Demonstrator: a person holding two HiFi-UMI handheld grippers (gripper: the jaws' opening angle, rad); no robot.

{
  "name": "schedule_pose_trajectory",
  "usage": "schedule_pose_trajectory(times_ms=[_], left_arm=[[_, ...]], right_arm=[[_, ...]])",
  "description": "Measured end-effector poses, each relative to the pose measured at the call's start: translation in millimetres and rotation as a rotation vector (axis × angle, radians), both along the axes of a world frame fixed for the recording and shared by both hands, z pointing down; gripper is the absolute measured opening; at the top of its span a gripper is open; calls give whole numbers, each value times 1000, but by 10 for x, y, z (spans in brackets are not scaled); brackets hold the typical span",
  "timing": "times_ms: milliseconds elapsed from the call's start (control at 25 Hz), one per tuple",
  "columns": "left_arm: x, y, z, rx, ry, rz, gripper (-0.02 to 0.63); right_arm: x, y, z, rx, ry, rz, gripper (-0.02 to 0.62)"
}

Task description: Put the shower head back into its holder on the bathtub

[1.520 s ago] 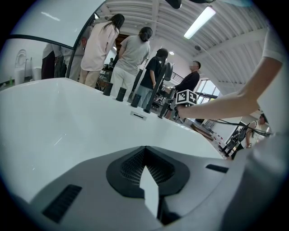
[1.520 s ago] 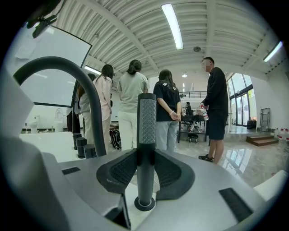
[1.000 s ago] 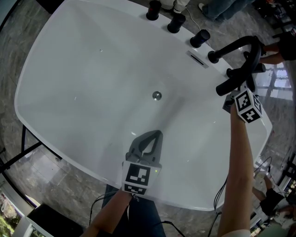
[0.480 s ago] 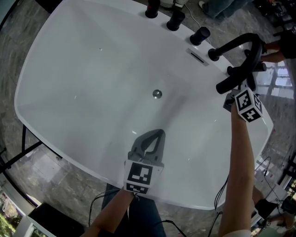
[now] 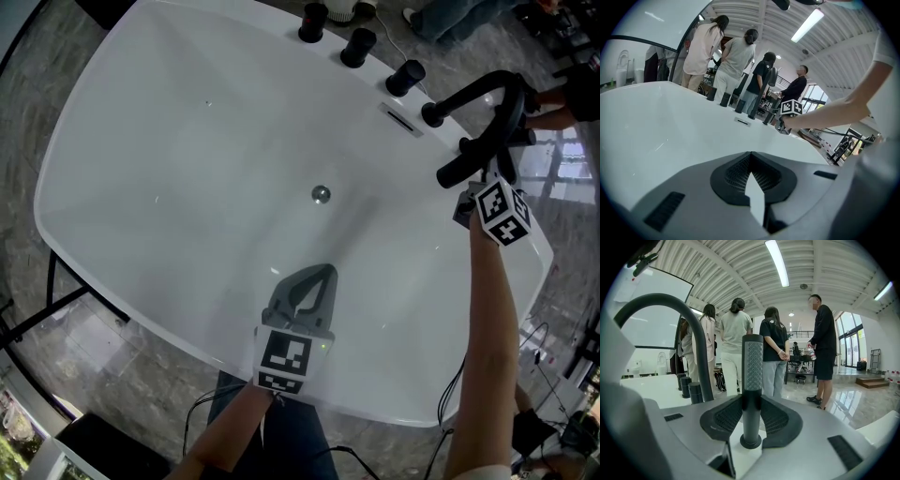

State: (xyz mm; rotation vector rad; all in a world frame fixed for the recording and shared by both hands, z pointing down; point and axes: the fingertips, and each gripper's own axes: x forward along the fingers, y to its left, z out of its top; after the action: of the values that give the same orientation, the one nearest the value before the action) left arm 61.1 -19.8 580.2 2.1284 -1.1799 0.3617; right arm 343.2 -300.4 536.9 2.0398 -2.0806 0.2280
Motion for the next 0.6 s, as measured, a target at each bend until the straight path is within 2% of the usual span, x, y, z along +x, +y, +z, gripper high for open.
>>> schedule_pose_trajectory(times_ms=[240,440,600], left_arm=[[-159,25,-94,24,-12,-29,2],[-195,71,-160,37,-15,-45,2],[-125,116,-273,52,-14,-31,2]], right_arm=[[21,34,-36,-22,39,-15,124],[15,131,-53,-44,6,-19,126],[63,355,-86,-38,-62,31,126]])
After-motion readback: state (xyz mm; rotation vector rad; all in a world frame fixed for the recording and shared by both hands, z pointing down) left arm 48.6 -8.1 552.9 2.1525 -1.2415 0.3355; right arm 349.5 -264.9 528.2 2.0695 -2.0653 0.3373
